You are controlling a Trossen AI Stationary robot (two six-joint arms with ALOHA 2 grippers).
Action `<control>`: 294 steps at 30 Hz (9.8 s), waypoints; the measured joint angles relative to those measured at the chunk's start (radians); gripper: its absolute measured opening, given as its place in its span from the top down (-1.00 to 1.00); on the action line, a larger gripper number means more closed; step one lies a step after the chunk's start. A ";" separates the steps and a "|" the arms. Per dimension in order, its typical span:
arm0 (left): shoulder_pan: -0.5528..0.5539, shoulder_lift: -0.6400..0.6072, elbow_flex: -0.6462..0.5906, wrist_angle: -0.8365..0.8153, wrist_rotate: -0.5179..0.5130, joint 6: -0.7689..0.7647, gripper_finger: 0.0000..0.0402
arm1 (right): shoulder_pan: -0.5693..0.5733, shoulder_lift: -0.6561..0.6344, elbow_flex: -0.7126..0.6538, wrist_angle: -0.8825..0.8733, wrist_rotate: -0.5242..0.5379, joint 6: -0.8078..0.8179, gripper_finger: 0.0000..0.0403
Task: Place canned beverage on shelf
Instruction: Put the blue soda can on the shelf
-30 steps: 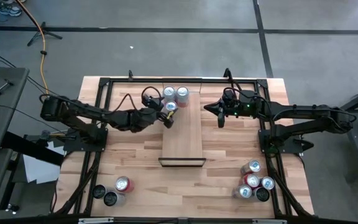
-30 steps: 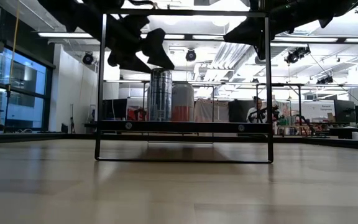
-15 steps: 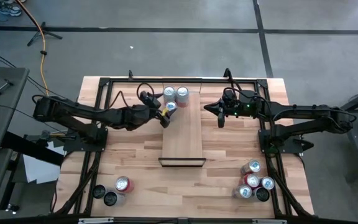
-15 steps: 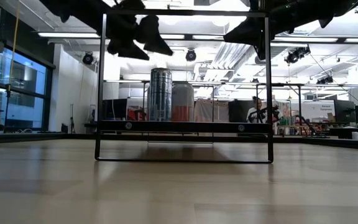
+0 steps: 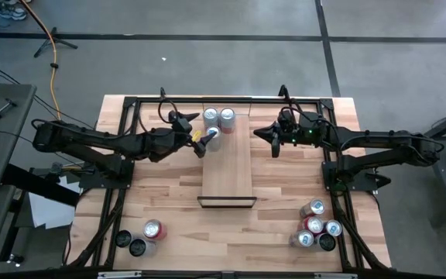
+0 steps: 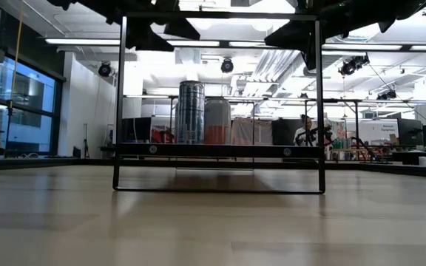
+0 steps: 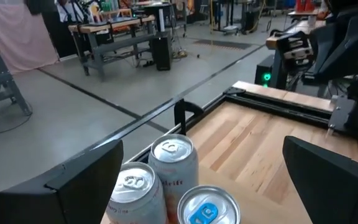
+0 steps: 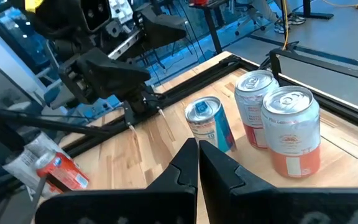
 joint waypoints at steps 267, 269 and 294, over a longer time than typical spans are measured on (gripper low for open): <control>0.361 0.075 -0.058 -0.065 0.643 0.001 0.03 | 0.001 -0.232 0.000 -0.479 0.165 0.133 1.00; 0.345 0.049 -0.058 -0.096 0.580 -0.021 0.02 | 0.001 -0.232 0.000 -0.479 0.165 0.121 1.00; 0.262 0.227 -0.057 0.085 0.490 0.062 0.05 | 0.001 -0.232 0.000 -0.489 0.166 0.119 1.00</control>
